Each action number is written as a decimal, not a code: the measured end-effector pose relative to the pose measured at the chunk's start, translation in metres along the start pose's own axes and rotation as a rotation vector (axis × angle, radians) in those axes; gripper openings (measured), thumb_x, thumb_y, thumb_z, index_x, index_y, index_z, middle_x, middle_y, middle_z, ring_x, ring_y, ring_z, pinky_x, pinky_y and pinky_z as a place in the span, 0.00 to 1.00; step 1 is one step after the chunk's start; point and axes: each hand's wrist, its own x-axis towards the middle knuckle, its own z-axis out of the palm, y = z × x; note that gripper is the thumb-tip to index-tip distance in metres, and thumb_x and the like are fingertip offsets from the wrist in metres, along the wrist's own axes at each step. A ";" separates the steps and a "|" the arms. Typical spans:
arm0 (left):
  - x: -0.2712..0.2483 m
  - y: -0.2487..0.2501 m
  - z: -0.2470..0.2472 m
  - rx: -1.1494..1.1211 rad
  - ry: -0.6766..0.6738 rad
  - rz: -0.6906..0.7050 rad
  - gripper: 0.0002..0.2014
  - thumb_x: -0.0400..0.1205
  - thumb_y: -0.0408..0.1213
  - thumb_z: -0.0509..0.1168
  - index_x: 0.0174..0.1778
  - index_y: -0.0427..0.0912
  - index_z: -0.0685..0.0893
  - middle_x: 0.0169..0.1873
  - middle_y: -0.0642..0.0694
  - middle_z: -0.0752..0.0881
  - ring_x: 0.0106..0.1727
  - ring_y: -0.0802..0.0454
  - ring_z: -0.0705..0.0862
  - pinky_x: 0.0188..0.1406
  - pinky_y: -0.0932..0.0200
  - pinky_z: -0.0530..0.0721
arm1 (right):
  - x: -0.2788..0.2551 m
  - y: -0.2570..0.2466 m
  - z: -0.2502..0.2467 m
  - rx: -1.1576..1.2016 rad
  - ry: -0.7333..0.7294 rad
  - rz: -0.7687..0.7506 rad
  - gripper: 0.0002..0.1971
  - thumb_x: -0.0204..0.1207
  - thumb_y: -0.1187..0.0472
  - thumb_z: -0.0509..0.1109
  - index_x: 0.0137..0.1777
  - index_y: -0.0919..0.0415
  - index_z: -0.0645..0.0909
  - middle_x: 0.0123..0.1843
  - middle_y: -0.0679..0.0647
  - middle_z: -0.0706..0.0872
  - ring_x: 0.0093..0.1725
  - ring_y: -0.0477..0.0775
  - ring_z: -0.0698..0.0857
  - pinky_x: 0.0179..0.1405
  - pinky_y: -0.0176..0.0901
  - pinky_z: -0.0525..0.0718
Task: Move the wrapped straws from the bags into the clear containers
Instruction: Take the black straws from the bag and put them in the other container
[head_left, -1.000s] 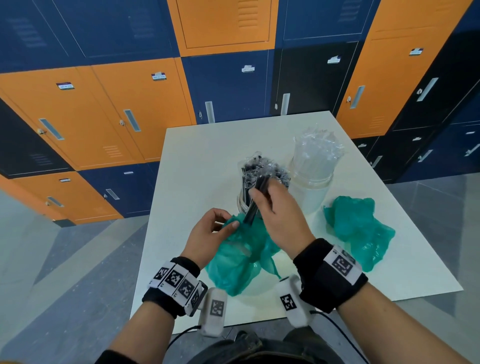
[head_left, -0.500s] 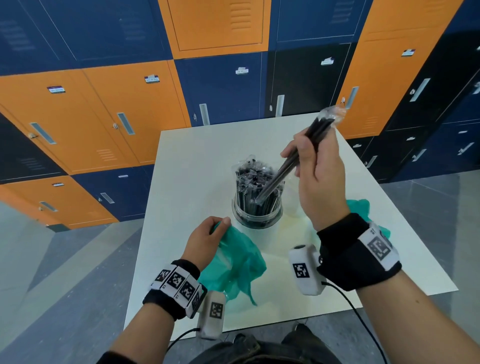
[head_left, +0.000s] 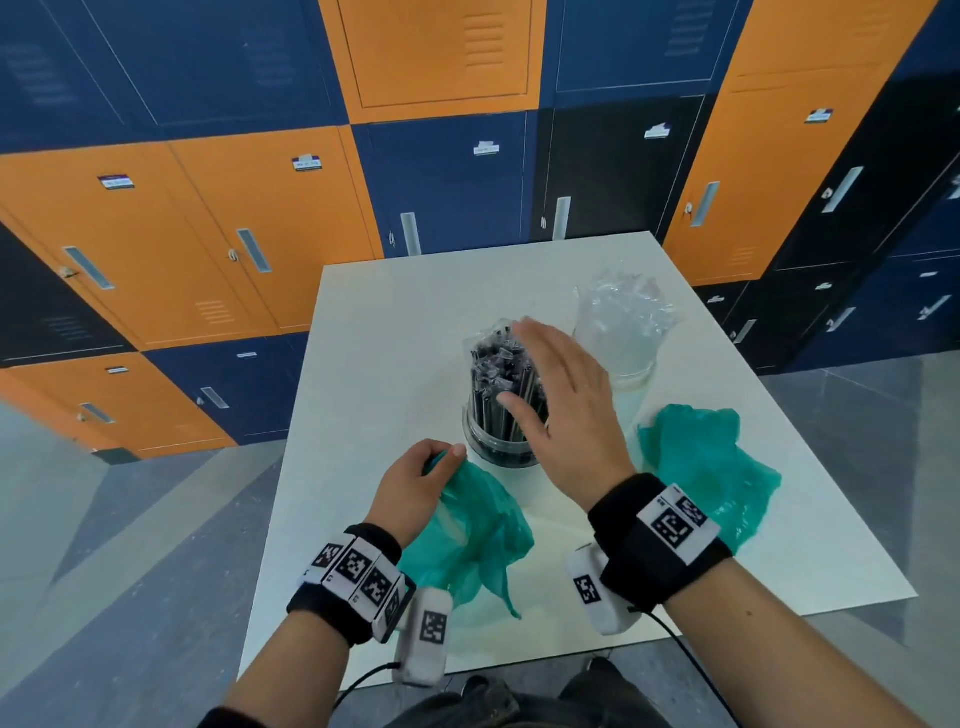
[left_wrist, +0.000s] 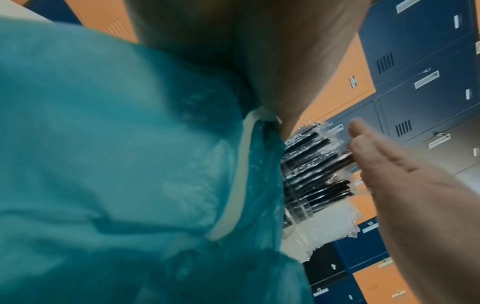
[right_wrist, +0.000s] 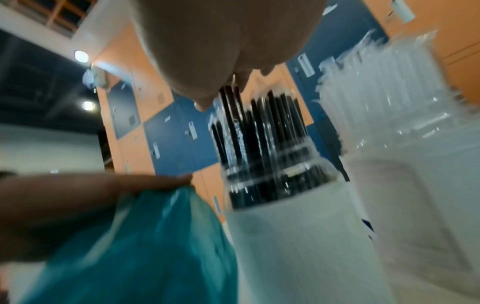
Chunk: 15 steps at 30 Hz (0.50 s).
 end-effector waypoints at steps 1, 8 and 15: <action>0.000 0.000 0.001 0.000 0.000 -0.004 0.15 0.83 0.53 0.64 0.48 0.44 0.84 0.40 0.50 0.88 0.44 0.52 0.85 0.43 0.62 0.78 | 0.000 -0.001 0.004 -0.052 -0.042 -0.059 0.27 0.86 0.51 0.58 0.84 0.52 0.58 0.84 0.49 0.63 0.83 0.48 0.59 0.82 0.48 0.54; -0.003 0.003 0.002 0.042 0.008 0.000 0.15 0.84 0.52 0.63 0.51 0.43 0.84 0.42 0.51 0.87 0.43 0.56 0.83 0.41 0.65 0.76 | -0.020 0.005 0.029 -0.407 -0.227 -0.142 0.27 0.87 0.50 0.46 0.82 0.60 0.65 0.84 0.54 0.65 0.84 0.53 0.60 0.82 0.63 0.48; -0.006 0.002 -0.002 -0.007 0.009 -0.005 0.08 0.83 0.49 0.67 0.51 0.49 0.84 0.47 0.54 0.87 0.50 0.58 0.83 0.42 0.71 0.76 | -0.003 0.003 0.025 -0.411 -0.212 -0.140 0.25 0.86 0.55 0.48 0.79 0.60 0.70 0.80 0.54 0.72 0.82 0.54 0.67 0.81 0.63 0.52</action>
